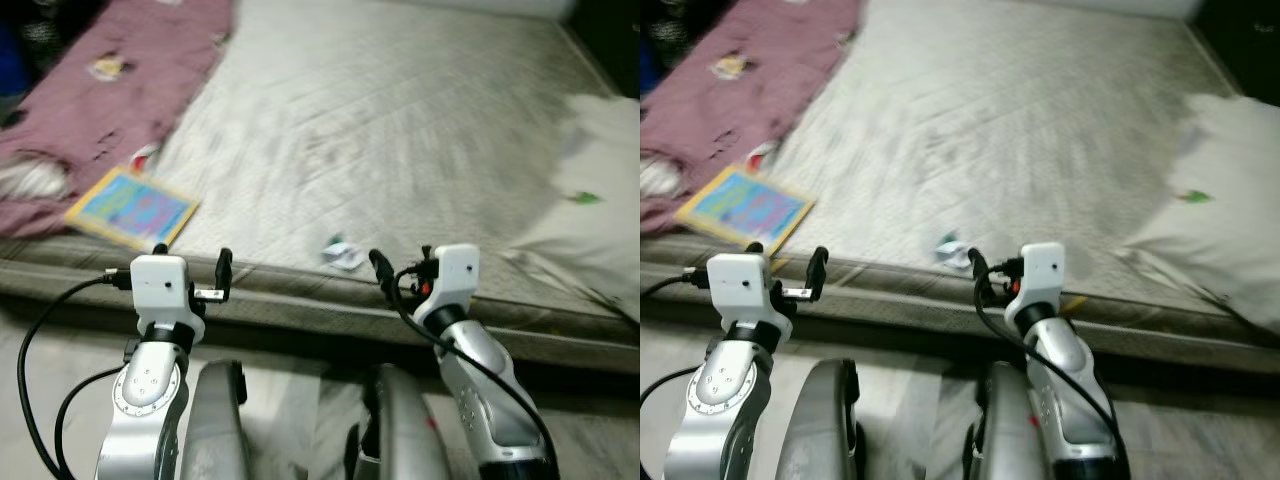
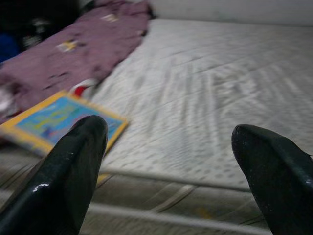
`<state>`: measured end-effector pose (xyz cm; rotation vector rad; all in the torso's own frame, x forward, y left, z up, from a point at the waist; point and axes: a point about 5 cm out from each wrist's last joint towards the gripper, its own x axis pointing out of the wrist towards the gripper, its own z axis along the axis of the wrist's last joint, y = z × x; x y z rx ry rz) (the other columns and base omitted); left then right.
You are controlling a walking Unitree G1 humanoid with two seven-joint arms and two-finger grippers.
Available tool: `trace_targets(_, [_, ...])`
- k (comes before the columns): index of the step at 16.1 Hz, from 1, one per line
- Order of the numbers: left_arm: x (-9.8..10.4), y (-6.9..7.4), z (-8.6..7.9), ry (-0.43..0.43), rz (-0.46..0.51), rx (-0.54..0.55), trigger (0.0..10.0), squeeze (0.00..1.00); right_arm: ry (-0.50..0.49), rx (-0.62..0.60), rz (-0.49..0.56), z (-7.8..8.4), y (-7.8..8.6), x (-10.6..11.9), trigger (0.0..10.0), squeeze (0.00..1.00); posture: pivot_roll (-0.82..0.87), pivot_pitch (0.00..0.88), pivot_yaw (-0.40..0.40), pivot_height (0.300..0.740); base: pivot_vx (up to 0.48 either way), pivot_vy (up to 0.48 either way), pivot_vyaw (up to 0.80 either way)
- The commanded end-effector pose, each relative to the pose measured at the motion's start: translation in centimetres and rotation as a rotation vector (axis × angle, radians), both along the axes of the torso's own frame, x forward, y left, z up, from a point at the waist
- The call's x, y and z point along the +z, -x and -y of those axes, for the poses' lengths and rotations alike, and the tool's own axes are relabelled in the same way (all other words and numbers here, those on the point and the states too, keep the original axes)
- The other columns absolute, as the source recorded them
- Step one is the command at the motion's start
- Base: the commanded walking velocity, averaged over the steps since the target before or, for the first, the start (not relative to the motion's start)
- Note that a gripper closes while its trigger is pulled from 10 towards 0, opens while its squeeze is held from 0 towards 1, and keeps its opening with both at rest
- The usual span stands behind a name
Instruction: Clean up the room
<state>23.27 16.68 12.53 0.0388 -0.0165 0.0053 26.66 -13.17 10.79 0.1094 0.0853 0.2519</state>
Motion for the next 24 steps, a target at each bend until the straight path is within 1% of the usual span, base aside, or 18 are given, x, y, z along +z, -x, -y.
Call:
trace_targets(1, [-0.1, 0.1, -0.2, -0.004, -0.005, 0.009, 10.0, 0.00, -0.007, 0.013, -0.006, -0.2, -0.1, 0.0, 10.0, 0.00, 0.02, 0.136, -0.061, 0.585, 0.345, 0.000, 0.00])
trace_targets(8, [-0.2, 0.0, -0.2, -0.006, -0.009, 0.006, 10.0, 0.00, -0.012, 0.015, -0.018, -0.3, -0.2, -0.2, 10.0, 0.00, 0.02, 0.134, -0.063, 0.585, 0.327, 0.000, 0.00])
trace_targets(11, [-0.2, -0.1, -0.1, -0.006, -0.012, 0.010, 10.0, 0.00, 0.009, 0.039, -0.023, -0.3, -0.4, -0.2, 10.0, 0.00, 0.03, 0.131, -0.069, 0.585, 0.000, 0.000, 0.00])
trace_targets(12, [-0.1, 0.0, -0.2, -0.019, -0.014, 0.016, 10.0, 0.00, -0.002, 0.021, -0.031, -0.1, -0.9, -0.1, 10.0, 0.00, 0.03, 0.128, -0.070, 0.585, 0.000, 0.000, 0.00])
trace_targets(14, [0.2, 0.0, -0.4, -0.022, -0.015, 0.035, 10.0, 0.00, 0.028, 0.010, -0.014, 0.5, -1.8, 0.0, 10.0, 0.00, 0.04, 0.127, -0.070, 0.585, 0.000, 0.000, 0.64])
trace_targets(16, [0.4, 0.0, -0.6, -0.022, -0.013, 0.052, 10.0, 0.00, 0.053, 0.033, -0.031, 0.7, -2.5, -0.3, 10.0, 0.00, 0.06, 0.135, -0.073, 0.585, 0.000, 0.000, 0.71])
trace_targets(19, [0.4, 0.6, -1.1, -0.014, -0.030, 0.088, 10.0, 0.00, 0.179, 0.093, -0.081, 1.1, -3.9, -1.5, 10.0, 0.00, 0.09, 0.153, -0.073, 0.585, 0.000, 0.000, 0.00])
trace_targets(20, [0.6, 0.7, -1.2, -0.027, -0.031, 0.094, 10.0, 0.00, 0.225, 0.117, -0.111, 1.2, -4.6, -2.1, 10.0, 0.00, 0.09, 0.156, -0.072, 0.585, 0.000, 0.000, 0.00])
trace_targets(21, [0.7, 0.7, -1.2, -0.035, -0.034, 0.094, 10.0, 0.00, 0.242, 0.128, -0.109, 1.3, -4.9, -2.1, 10.0, 0.00, 0.09, 0.156, -0.072, 0.585, 0.000, 0.000, 0.00])
trace_targets(22, [0.9, 1.0, -1.3, -0.041, -0.035, 0.098, 10.0, 0.00, 0.263, 0.151, -0.107, 1.0, -5.6, -2.1, 10.0, 0.00, 0.13, 0.169, -0.062, 0.585, 0.000, 0.000, 0.00])
trace_targets(23, [1.0, 1.2, -1.6, -0.048, -0.040, 0.100, 10.0, 0.00, 0.306, 0.158, -0.094, 0.8, -6.4, -2.0, 10.0, 0.00, 0.14, 0.172, -0.055, 0.585, 0.000, 0.000, 0.00])
trace_targets(24, [1.1, 1.5, -1.7, -0.057, -0.044, 0.095, 10.0, 0.00, 0.315, 0.161, -0.089, 0.5, -7.0, -1.8, 10.0, 0.00, 0.16, 0.174, -0.044, 0.585, 0.000, 0.000, 0.00])
